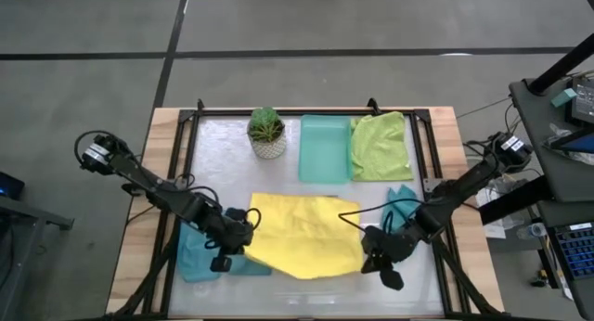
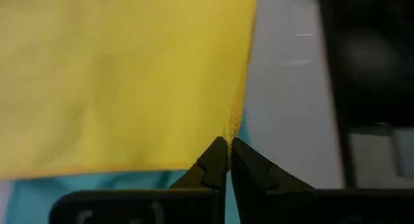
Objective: Fold microfiber towels
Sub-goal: Fold the yellow microfiber cloth
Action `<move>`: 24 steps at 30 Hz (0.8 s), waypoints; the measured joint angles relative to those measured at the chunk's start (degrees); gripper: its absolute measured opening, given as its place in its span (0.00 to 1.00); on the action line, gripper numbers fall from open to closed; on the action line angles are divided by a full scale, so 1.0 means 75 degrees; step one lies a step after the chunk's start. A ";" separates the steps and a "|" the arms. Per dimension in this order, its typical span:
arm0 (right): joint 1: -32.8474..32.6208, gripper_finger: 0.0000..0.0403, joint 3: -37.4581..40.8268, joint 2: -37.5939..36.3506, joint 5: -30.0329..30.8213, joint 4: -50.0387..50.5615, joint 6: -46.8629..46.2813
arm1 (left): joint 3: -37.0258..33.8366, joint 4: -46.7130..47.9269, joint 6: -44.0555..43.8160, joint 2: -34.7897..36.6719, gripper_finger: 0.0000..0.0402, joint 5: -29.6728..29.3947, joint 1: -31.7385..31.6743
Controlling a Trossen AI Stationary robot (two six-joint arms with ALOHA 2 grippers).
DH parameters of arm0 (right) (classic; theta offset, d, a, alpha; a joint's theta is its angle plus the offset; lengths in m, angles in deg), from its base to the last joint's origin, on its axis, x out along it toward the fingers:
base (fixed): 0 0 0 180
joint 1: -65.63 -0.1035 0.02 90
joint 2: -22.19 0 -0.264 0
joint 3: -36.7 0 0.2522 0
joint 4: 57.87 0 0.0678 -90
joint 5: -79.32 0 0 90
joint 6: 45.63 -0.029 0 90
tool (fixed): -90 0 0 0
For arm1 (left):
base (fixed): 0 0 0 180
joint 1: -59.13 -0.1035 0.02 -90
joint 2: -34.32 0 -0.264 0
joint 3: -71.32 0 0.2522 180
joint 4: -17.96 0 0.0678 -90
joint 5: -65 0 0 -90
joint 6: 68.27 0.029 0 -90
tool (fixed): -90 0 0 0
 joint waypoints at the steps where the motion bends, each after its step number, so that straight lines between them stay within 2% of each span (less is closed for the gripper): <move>1: 0.0037 0.02 0.0000 -0.0002 0.0002 0.0061 0.0045 | 0.0000 0.0188 -0.0026 0.0004 0.00 -0.0074 0.0000; 3: 0.0140 0.02 -0.0001 -0.0051 0.0103 0.0296 0.0210 | -0.0002 0.0614 -0.0121 0.0008 0.00 -0.0219 0.0004; 8: 0.0795 0.02 0.0002 -0.0338 0.0582 0.1230 0.0360 | -0.0016 0.1196 0.0010 0.0164 0.00 -0.1200 -0.0092; 12: 0.1512 0.02 -0.0050 -0.0703 0.0594 0.2429 0.0360 | -0.0071 0.1188 0.0390 0.0303 0.00 -0.1861 -0.0541; 16: 0.2241 0.02 -0.0196 -0.1111 0.0680 0.3672 0.0470 | -0.0218 0.1258 0.0717 0.0310 0.00 -0.2029 -0.1141; 24: 0.3570 0.02 -0.0199 -0.1147 0.0826 0.3878 0.1387 | -0.0647 0.1176 0.1003 0.0302 0.00 -0.2533 -0.2261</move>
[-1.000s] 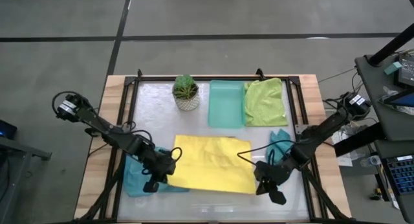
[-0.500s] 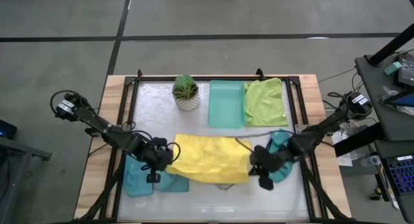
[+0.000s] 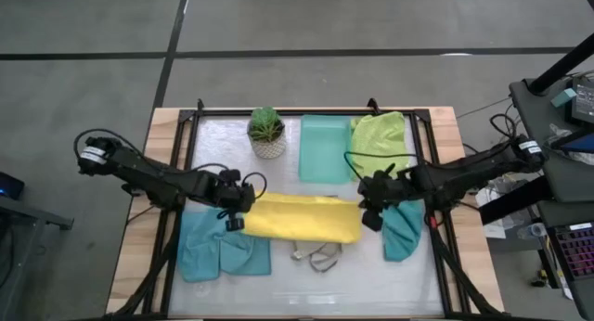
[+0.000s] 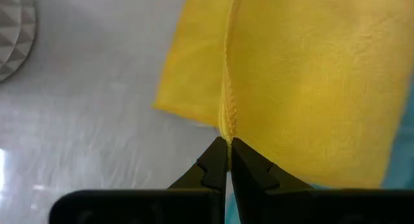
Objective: Fold microfiber towels
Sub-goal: Fold the yellow microfiber cloth
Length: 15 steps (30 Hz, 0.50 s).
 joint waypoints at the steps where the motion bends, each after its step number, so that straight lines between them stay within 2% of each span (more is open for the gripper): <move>1: 0.0102 0.02 0.0000 0.0063 -0.0016 0.0053 0.0039 | -0.0023 -0.0008 0.0000 0.0000 0.00 0.0003 -0.0101; 8: 0.0557 0.02 -0.0012 0.0308 -0.0024 0.0621 0.0285 | -0.0094 -0.0404 0.0354 -0.0198 0.00 -0.0212 -0.0464; 15: 0.0642 0.02 -0.0015 0.0320 -0.0028 0.0584 0.0301 | -0.0094 -0.0665 0.0644 -0.0617 0.00 -0.0524 -0.0630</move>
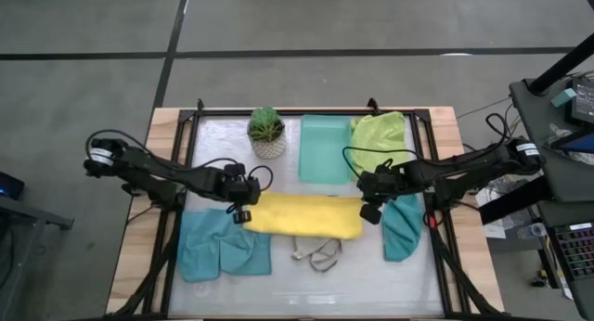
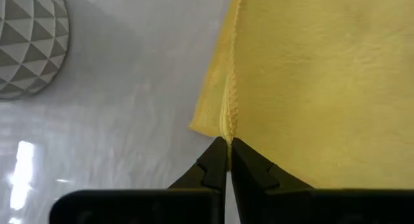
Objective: Fold microfiber towels
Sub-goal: Fold the yellow microfiber cloth
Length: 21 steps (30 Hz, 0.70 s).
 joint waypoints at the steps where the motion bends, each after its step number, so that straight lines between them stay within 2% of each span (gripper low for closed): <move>1: -0.0001 0.02 0.0000 0.0000 0.0000 -0.0001 0.0000 | 0.0000 0.0001 0.0003 -0.0058 0.00 -0.0048 -0.0005; 11: 0.0008 0.04 -0.0003 0.0000 0.0067 -0.0081 -0.0332 | 0.0035 -0.0166 0.0125 -0.0508 0.02 -0.0517 -0.0050; 21: 0.0034 0.10 -0.0043 -0.0111 0.0175 -0.0031 -0.0424 | 0.0099 -0.0125 0.0465 -0.0469 0.22 -0.0881 -0.0050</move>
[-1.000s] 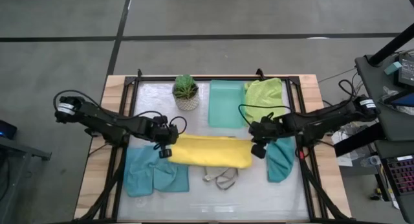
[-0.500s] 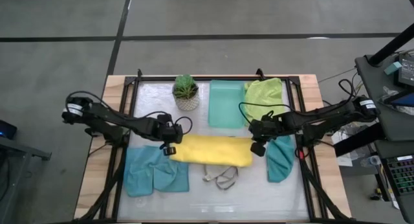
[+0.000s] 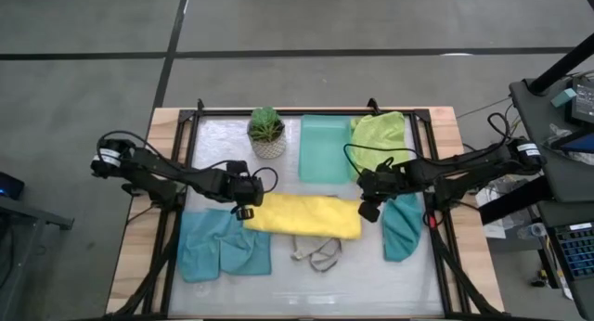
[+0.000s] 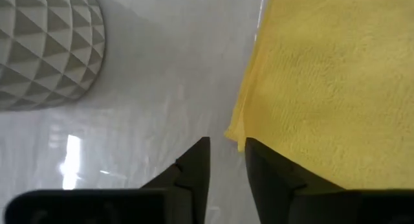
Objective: Fold microfiber towels
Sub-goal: Fold the yellow microfiber cloth
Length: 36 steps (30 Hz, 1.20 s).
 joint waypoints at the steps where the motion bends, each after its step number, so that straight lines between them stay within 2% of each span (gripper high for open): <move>1: 0.0000 0.11 -0.0011 -0.0028 -0.0035 0.0023 -0.0011 | 0.0049 0.0000 0.0126 0.0003 0.23 -0.0008 0.0000; 8: -0.0021 0.14 -0.0193 -0.0154 -0.0410 -0.0222 -0.0081 | 0.0653 -0.0197 0.0483 0.0011 0.26 0.0059 0.0032; 15: -0.0482 0.12 -0.0010 -0.0126 -0.0399 -0.1187 -0.0261 | 0.0554 -0.1826 0.0427 0.0011 0.26 0.0476 0.0524; 21: -0.0615 0.14 0.0020 -0.0092 0.0013 -0.1466 -0.1431 | 0.0440 -0.3015 0.0308 -0.0320 0.26 0.0493 0.0702; 25: -0.0624 0.20 0.0032 -0.0021 0.0010 -0.1444 -0.1763 | 0.0402 -0.3723 0.0563 -0.0881 0.26 0.0479 0.0670; 29: -0.0624 0.28 0.0038 0.0012 -0.0323 -0.1387 -0.2291 | 0.0428 -0.3719 0.0663 -0.1336 0.26 0.0479 0.0663; 36: -0.0698 0.40 0.0043 0.0017 -0.1017 -0.1318 -0.3107 | 0.0420 -0.3617 0.0890 -0.1437 0.26 0.0476 0.0502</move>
